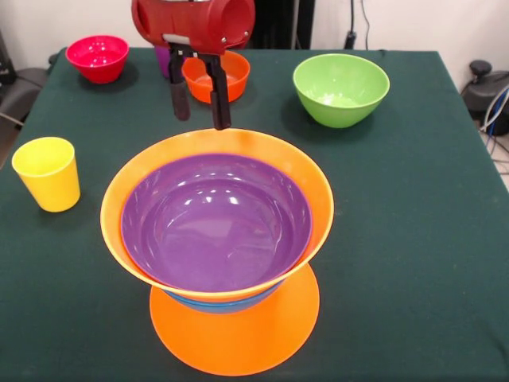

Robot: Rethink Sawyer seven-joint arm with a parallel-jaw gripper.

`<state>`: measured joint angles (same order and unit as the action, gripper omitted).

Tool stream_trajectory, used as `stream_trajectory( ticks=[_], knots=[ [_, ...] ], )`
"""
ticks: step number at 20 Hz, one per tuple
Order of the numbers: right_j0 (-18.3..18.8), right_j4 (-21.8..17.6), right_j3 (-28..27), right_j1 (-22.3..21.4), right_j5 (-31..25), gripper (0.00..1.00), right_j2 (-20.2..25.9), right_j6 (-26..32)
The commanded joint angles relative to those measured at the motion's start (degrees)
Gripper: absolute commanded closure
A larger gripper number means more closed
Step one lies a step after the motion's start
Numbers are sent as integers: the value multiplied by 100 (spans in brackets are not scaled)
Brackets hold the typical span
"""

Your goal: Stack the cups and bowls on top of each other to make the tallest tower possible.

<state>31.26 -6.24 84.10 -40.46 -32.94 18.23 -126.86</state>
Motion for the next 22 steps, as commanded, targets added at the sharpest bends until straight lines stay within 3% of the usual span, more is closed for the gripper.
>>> stream_trajectory(
  ticks=[1, 5, 14, 22],
  knots=[
    [62, -310, -42, 421, -454, 0, 333, 747],
    [78, -355, -178, 730, -246, 0, 401, 762],
    [-76, -159, 15, 163, -769, 0, 238, 460],
    [-78, -82, -22, 96, -953, 0, 249, 426]
  ],
)
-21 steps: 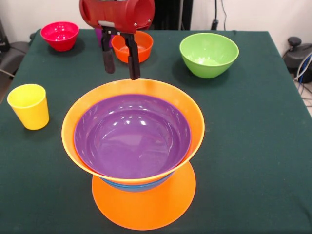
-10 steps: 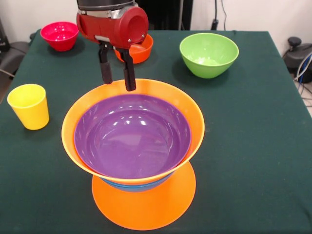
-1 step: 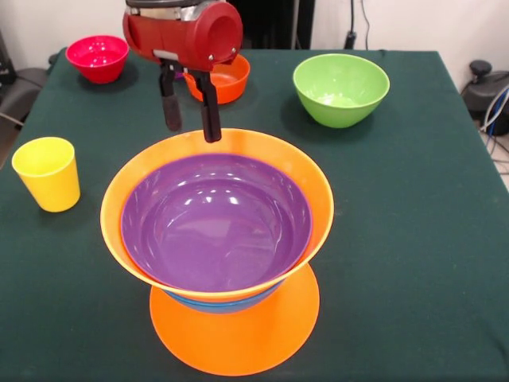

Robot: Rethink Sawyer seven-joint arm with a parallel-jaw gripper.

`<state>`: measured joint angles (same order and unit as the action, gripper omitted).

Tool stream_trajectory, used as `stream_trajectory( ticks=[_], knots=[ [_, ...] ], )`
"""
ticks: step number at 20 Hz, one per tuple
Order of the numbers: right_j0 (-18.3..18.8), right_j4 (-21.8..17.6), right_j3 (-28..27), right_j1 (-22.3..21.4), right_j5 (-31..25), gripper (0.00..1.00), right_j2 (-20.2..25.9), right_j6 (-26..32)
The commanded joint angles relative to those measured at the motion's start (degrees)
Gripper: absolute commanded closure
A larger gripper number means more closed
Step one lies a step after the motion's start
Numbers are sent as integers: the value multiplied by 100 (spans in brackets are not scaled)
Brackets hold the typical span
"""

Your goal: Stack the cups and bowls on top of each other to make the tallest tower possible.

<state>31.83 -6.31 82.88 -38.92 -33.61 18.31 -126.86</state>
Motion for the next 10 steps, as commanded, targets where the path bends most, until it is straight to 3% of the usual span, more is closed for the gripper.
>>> stream_trajectory(
  ticks=[1, 5, 10],
  knots=[
    [-134, -73, 68, -58, -931, 0, 241, 432],
    [-103, -31, 133, -153, -984, 0, 262, 413],
    [-17, 37, 829, -240, -480, 0, 293, 174]
  ],
)
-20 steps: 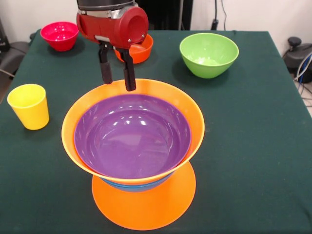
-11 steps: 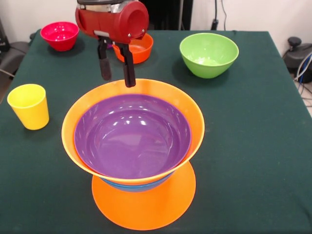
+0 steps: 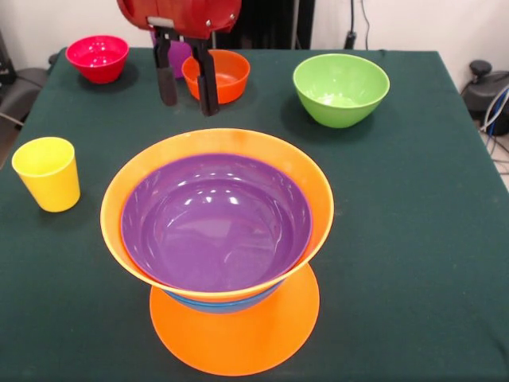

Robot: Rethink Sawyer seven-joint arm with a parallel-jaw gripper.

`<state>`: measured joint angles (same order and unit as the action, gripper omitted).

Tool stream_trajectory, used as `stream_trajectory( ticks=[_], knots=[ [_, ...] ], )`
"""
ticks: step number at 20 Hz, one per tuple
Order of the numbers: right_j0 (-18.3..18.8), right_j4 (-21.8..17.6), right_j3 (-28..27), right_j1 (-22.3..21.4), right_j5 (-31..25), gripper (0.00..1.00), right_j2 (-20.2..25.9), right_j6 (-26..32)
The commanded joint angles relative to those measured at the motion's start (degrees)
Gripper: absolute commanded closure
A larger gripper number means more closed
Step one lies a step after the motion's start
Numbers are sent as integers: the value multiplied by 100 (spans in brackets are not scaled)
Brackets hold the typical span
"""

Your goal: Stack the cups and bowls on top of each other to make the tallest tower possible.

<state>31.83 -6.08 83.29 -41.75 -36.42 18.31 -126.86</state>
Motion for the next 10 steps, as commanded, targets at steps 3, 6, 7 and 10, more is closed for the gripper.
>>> stream_trajectory(
  ticks=[3, 6, 7, 10],
  knots=[
    [-30, 34, 1019, 65, 65, 0, 285, 21],
    [-81, 48, 1194, 37, 265, 0, 260, -131],
    [-108, 50, 1215, 42, 299, 0, 236, -184],
    [-214, 53, 1334, 24, 464, 0, 144, -401]
  ],
)
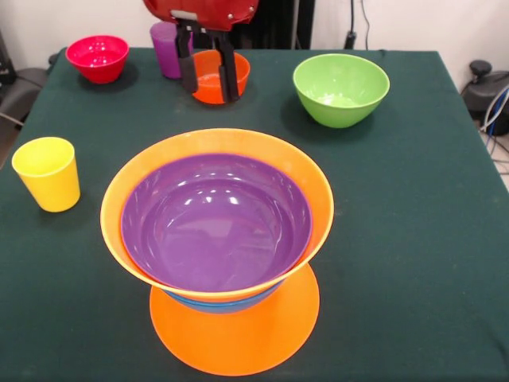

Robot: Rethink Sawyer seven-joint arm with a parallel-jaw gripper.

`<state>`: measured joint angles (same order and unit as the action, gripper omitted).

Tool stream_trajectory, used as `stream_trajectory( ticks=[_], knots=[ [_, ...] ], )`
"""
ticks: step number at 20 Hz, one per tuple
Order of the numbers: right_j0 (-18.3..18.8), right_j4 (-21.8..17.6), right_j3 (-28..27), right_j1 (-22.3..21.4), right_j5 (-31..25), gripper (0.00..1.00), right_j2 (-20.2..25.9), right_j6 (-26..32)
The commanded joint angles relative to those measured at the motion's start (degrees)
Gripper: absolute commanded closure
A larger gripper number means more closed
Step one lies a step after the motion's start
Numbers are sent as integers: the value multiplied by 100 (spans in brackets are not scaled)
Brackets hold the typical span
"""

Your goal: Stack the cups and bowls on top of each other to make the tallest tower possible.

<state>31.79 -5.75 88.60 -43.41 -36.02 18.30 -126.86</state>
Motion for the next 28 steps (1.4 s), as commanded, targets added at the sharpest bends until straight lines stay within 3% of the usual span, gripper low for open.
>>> stream_trajectory(
  ticks=[1, 14, 21, 28],
  knots=[
    [-235, 32, 843, 185, 472, 0, 130, -460],
    [-924, 317, 1318, 155, 1152, 0, -446, -1298],
    [-1542, 776, 1618, 95, 1375, 0, -873, -1672],
    [-1726, 1247, 1982, 276, 1732, 0, -814, -1634]
  ],
)
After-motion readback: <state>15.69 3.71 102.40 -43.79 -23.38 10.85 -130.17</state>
